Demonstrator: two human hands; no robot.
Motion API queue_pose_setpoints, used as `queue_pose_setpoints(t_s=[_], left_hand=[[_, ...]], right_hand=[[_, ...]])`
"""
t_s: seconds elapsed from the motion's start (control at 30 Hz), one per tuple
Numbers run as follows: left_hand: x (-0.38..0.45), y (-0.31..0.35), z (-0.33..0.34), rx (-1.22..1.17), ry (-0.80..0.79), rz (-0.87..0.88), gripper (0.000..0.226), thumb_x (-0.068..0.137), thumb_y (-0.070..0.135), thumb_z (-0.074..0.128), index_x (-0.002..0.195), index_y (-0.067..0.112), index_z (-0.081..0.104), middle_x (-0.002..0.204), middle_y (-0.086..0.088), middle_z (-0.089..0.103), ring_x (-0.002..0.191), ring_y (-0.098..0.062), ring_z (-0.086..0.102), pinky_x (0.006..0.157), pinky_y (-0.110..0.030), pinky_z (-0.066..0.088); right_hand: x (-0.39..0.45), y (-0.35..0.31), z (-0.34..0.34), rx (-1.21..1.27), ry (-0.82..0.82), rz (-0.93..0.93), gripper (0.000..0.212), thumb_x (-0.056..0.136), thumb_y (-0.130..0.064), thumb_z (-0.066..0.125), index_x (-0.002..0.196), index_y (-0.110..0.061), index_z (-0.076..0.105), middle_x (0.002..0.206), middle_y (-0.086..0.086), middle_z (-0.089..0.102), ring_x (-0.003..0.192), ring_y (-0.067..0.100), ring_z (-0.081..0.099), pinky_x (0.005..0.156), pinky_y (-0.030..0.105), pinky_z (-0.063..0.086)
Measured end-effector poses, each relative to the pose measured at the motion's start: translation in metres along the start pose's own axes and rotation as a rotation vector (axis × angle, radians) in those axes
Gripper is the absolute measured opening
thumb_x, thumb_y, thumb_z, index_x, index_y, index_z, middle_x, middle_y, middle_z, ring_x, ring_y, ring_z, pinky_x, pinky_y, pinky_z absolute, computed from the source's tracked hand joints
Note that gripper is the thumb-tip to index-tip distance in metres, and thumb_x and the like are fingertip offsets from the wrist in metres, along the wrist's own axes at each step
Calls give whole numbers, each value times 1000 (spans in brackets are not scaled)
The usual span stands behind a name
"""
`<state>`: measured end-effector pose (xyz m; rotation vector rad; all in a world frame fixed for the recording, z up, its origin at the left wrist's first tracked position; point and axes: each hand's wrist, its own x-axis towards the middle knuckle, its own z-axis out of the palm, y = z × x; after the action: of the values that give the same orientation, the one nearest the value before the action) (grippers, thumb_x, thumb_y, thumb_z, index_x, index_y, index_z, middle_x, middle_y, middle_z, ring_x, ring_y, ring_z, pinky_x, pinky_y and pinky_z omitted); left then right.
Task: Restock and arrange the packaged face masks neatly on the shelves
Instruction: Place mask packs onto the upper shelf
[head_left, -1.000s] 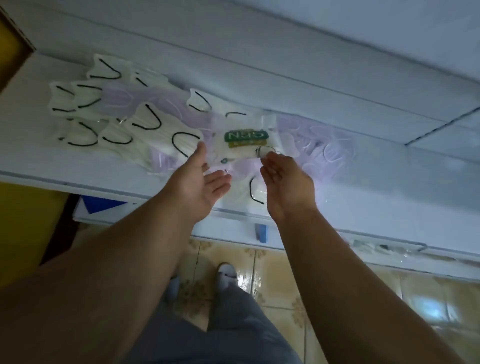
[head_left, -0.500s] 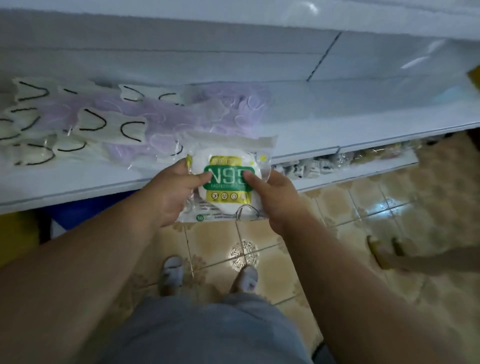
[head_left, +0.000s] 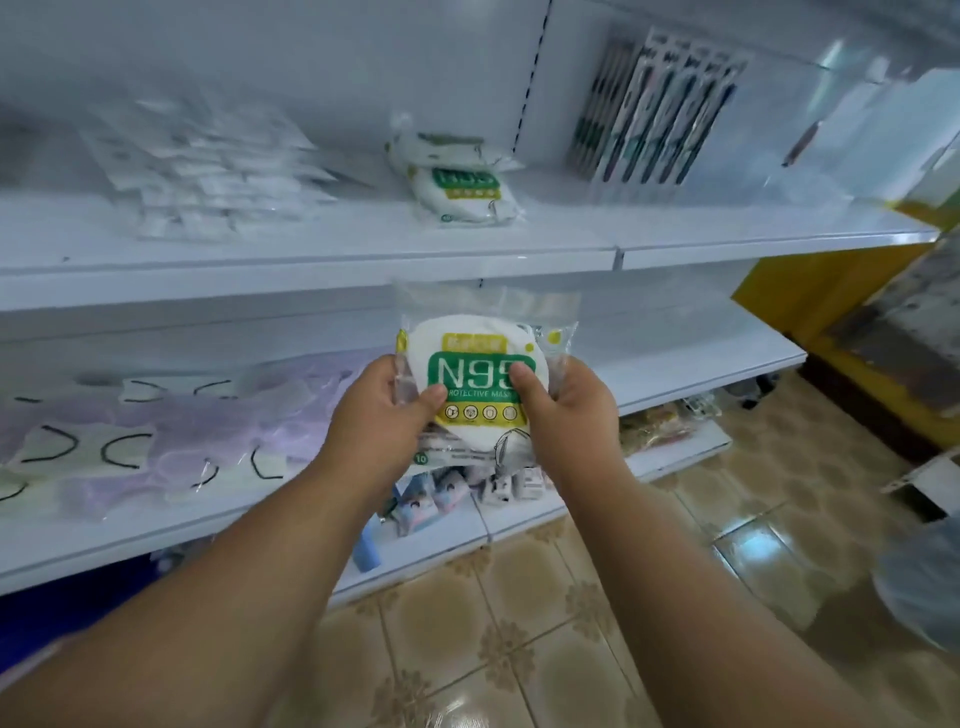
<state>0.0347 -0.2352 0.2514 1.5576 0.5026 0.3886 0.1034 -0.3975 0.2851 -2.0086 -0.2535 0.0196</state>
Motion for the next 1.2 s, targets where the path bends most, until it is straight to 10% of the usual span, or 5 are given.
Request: queue_pose_setpoints(t_s=[0.33, 0.6, 0.77, 1.2], left_hand=[[88, 70, 14, 243, 204, 112, 8, 93, 23, 68, 99, 27, 63, 92, 7, 72, 86, -17, 70, 79, -43, 58], [179, 153, 48, 292, 323, 155, 19, 89, 35, 72, 95, 19, 65, 90, 4, 71, 86, -19, 68, 76, -34, 52], [258, 199, 89, 581, 323, 218, 47, 86, 35, 74, 127, 20, 59, 120, -1, 65, 101, -26, 66, 91, -36, 54], [368, 185, 144, 1188, 471, 47, 47, 92, 41, 66, 130, 17, 54, 124, -8, 60, 110, -32, 60, 79, -35, 45]], right_hand=[[116, -30, 20, 77, -44, -50, 27, 91, -48, 64, 91, -21, 65, 79, -5, 74, 73, 11, 71, 72, 42, 60], [232, -72, -1, 124, -40, -77, 33, 89, -27, 65, 120, -27, 52, 96, -3, 64, 82, 18, 66, 71, 37, 54], [341, -79, -17, 206, -31, -105, 35, 90, -22, 66, 120, -23, 47, 89, -4, 62, 79, 21, 68, 72, 44, 60], [479, -50, 36, -584, -305, -290, 23, 88, -22, 53, 102, -13, 69, 116, 16, 62, 102, 35, 60, 79, 32, 48]])
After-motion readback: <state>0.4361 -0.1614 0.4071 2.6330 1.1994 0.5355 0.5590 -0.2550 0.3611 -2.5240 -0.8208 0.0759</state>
